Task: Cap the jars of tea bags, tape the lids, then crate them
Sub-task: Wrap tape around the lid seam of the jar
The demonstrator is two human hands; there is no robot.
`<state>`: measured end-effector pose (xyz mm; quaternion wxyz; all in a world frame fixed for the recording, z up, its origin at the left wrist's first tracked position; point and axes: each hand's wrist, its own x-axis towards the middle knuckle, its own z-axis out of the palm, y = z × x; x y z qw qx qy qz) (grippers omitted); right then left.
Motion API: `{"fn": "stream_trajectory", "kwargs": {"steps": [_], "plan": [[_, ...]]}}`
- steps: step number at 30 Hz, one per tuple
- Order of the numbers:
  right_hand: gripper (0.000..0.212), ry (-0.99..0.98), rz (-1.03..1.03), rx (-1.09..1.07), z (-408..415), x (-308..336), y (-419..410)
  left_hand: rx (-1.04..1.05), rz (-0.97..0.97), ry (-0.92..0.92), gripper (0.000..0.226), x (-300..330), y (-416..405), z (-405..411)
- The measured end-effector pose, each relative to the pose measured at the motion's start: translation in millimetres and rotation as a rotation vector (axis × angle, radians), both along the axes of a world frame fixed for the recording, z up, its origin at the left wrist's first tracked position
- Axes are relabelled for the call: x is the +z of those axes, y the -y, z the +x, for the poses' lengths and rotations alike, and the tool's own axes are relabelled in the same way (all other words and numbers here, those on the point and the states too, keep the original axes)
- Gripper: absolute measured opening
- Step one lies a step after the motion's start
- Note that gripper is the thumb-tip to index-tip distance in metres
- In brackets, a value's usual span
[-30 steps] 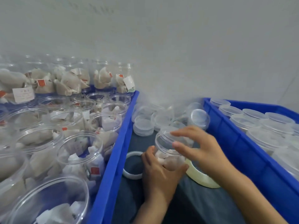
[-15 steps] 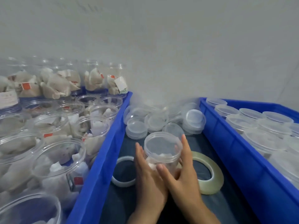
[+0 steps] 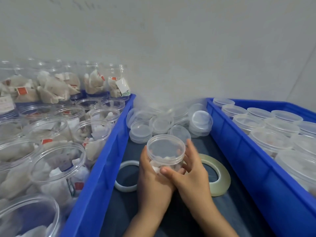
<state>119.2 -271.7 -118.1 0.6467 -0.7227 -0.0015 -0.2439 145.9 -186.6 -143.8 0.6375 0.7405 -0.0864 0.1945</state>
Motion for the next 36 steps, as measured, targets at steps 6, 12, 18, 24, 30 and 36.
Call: {"fn": "stream_trajectory", "kwargs": {"steps": [6, 12, 18, 24, 30, 36], "plan": [[0.083, 0.018, 0.053, -0.041, -1.4, -2.7, -1.9, -0.007, -0.038, -0.003, 0.088, 2.1, -0.2, 0.2], [0.083, 0.006, 0.018, 0.012, -1.3, 1.3, -1.1, -0.007, -0.039, -0.006, 0.095, 1.8, -0.4, -1.6], [0.084, 0.016, 0.074, -0.028, -0.3, -1.9, -3.2, -0.012, -0.042, -0.009, 0.092, 1.5, -0.2, -1.0], [0.087, -0.003, -0.011, -0.011, -1.5, 2.0, -3.5, 0.002, -0.018, -0.018, 0.091, 0.9, -0.7, -1.4], [0.074, -0.003, 0.012, -0.014, -1.9, 2.0, -2.7, 0.001, -0.020, -0.042, 0.091, -0.6, -0.4, 0.0], [0.077, -0.026, 0.032, 0.019, -1.2, 3.4, -1.0, 0.006, -0.020, -0.045, 0.093, -0.8, -0.6, 1.0]]}}
